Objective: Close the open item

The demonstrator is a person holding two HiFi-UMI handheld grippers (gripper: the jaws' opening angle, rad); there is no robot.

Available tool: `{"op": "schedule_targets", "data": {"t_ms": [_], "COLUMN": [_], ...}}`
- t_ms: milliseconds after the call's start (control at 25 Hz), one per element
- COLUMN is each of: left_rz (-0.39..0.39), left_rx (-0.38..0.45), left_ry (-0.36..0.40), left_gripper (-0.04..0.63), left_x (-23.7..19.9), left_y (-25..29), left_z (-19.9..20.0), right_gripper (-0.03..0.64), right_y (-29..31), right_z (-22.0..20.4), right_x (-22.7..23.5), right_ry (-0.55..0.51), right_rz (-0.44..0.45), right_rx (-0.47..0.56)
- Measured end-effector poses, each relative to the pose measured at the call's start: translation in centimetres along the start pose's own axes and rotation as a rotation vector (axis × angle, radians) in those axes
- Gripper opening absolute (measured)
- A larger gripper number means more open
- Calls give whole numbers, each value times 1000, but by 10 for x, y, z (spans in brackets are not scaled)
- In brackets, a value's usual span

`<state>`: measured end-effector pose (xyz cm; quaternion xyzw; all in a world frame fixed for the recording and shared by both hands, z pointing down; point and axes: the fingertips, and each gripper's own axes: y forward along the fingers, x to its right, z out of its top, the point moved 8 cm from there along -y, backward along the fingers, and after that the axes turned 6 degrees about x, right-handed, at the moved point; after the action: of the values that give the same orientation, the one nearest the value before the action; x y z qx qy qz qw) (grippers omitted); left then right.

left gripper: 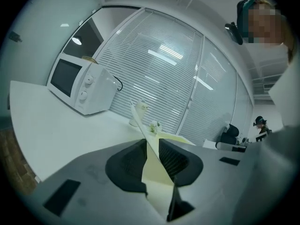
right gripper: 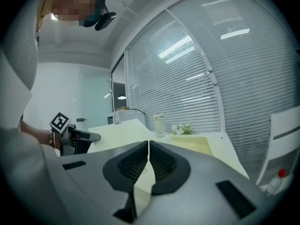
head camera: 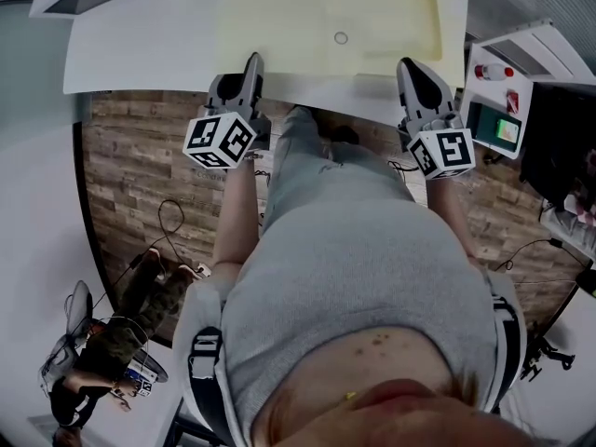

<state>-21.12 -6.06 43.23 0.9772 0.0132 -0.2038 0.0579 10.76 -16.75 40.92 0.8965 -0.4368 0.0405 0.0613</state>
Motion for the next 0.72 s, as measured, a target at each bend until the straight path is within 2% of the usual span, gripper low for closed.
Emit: {"op": "schedule_targets", "data": {"t_ms": [120, 440, 720], "left_rz": [-4, -34, -26], "left_rx": [-18, 5, -6], "left_ry": [31, 49, 93], "left_gripper": [74, 52, 52], "left_x": [-2, -6, -12], "left_y": [1, 4, 4], "left_z": [2, 15, 22], "right_gripper": [64, 64, 64], "right_y": [0, -2, -11], "right_z": [-2, -5, -10], "right_x": [-1, 3, 12], "right_ry": [3, -14, -41], "right_rz": [-3, -53, -105], "right_rx": [-3, -15, -27]}}
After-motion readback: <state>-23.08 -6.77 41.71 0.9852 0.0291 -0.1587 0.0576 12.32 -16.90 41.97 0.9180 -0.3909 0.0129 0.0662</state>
